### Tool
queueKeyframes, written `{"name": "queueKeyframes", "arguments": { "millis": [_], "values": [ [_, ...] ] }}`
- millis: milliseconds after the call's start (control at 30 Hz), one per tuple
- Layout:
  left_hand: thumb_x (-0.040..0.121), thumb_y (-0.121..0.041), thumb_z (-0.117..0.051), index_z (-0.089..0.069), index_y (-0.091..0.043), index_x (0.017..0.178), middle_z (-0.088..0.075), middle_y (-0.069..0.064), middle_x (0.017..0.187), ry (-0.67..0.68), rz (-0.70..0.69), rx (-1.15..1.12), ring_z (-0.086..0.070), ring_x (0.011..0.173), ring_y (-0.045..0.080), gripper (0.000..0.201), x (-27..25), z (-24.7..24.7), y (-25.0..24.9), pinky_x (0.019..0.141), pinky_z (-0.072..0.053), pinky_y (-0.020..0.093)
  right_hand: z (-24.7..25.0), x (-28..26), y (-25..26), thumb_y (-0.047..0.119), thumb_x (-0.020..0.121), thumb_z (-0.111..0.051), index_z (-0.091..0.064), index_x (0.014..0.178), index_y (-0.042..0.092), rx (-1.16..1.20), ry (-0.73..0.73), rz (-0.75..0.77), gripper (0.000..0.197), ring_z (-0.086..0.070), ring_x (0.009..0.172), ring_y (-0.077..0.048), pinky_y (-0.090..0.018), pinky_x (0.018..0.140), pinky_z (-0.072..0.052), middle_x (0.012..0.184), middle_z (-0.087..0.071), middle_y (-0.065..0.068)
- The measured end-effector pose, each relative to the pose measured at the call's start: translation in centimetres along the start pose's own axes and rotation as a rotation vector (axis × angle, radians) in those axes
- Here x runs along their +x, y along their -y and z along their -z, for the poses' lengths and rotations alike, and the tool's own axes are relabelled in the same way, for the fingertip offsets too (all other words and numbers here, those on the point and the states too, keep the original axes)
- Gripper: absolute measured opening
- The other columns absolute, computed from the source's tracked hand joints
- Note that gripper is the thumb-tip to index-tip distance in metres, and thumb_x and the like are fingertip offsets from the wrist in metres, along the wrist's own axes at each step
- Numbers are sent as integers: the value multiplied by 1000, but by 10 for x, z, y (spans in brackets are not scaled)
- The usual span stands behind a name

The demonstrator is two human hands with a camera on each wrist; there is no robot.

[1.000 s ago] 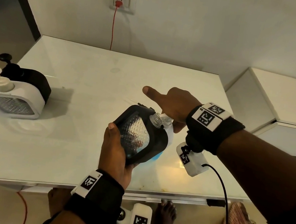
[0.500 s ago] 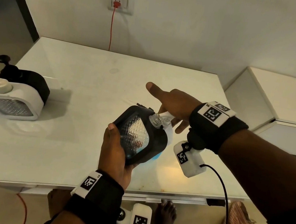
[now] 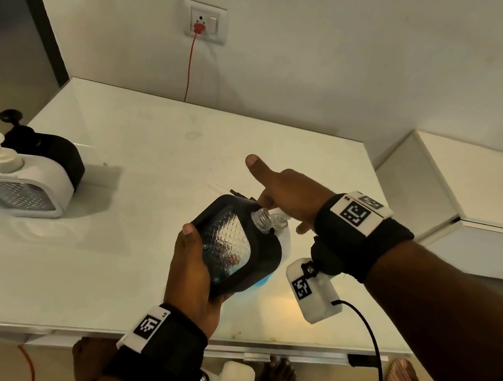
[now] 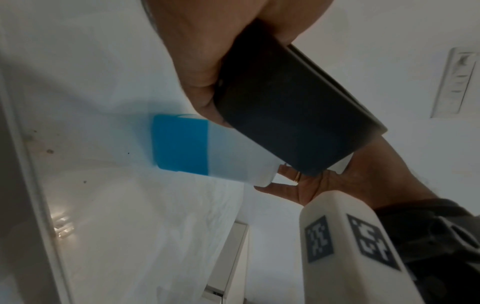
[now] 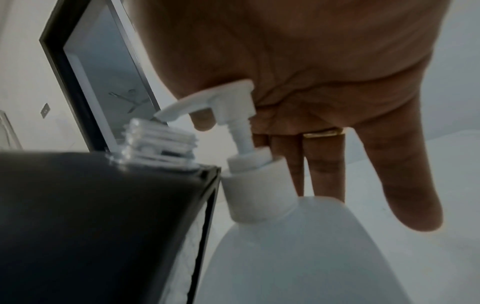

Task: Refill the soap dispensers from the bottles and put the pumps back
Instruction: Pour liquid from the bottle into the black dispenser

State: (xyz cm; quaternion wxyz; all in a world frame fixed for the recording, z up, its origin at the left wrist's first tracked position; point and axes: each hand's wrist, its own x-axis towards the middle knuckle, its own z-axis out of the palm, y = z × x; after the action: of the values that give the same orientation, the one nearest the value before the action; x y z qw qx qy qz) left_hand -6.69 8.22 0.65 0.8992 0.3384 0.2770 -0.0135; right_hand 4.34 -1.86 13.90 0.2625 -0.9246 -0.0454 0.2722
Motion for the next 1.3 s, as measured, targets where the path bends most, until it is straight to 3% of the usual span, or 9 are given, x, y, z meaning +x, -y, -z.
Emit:
{"name": "queueKeyframes", "arguments": {
  "millis": [100, 233, 533, 700, 867, 1000, 1133, 1233, 1300],
  "values": [
    [103, -63, -35, -57, -35, 144, -63, 9, 143, -8, 0, 6, -63, 126, 38, 53, 2, 0, 0, 100, -56, 57, -2, 0, 1, 71, 98, -19, -60, 130, -7, -14, -10, -17, 93, -63, 104, -30, -31, 64, -41, 124, -66, -16],
    [102, -63, -38, -55, -36, 145, -61, 9, 145, -17, -8, 8, -62, 127, 39, 54, 3, 0, -1, 108, -50, 63, -6, 5, -1, 74, 96, -22, -62, 128, -4, -9, 7, -31, 93, -62, 97, -27, -37, 81, -46, 130, -64, -20],
    [104, -62, -39, -59, -40, 138, -62, 6, 140, -38, -30, 11, -62, 125, 36, 46, -1, -1, -1, 104, -53, 61, -13, 12, -7, 55, 106, -30, -59, 128, -4, 81, -35, -100, 69, -62, 114, -38, -40, 95, -49, 107, -64, -21],
    [104, -61, -40, -63, -41, 129, -66, 5, 134, -30, -21, -7, -66, 120, 34, 40, 1, 0, -3, 93, -60, 52, -11, 12, -1, 73, 98, -22, -52, 137, -11, 11, 42, -79, 97, -59, 123, -42, -38, 77, -51, 135, -60, -27],
    [105, -61, -38, -64, -41, 126, -66, 5, 132, -16, -22, 9, -66, 117, 33, 39, 0, 1, -4, 87, -60, 48, -5, 6, 3, 76, 94, -18, -41, 152, 12, 30, 94, -57, 89, -44, 140, -32, -48, 114, -33, 157, -43, -10],
    [104, -61, -39, -64, -40, 127, -67, 6, 133, -15, -18, -8, -66, 119, 35, 40, 1, 0, -2, 87, -60, 48, -9, 13, 0, 72, 98, -23, -55, 134, -10, -28, 32, -57, 95, -60, 119, -43, -39, 79, -50, 133, -61, -26],
    [105, -58, -38, -65, -41, 121, -67, 6, 130, -15, -32, -11, -67, 117, 34, 36, 0, 0, -2, 89, -59, 50, -10, 14, -3, 60, 105, -26, -60, 129, -9, -59, 21, -36, 80, -65, 107, -42, -39, 82, -52, 119, -66, -31],
    [105, -59, -38, -64, -41, 123, -67, 7, 132, -26, -34, 1, -66, 118, 35, 36, 0, 0, -4, 96, -58, 54, -9, 15, -4, 73, 97, -23, -62, 104, -12, -34, 24, -46, 94, -67, 96, -35, -42, 87, -54, 104, -68, -26],
    [105, -59, -38, -63, -40, 126, -66, 7, 133, -26, -34, 12, -66, 119, 35, 38, 1, 1, -3, 95, -58, 54, -8, 13, -2, 78, 94, -20, -61, 125, -3, -25, 47, -45, 96, -63, 111, -34, -41, 95, -50, 124, -65, -21]
  ]
}}
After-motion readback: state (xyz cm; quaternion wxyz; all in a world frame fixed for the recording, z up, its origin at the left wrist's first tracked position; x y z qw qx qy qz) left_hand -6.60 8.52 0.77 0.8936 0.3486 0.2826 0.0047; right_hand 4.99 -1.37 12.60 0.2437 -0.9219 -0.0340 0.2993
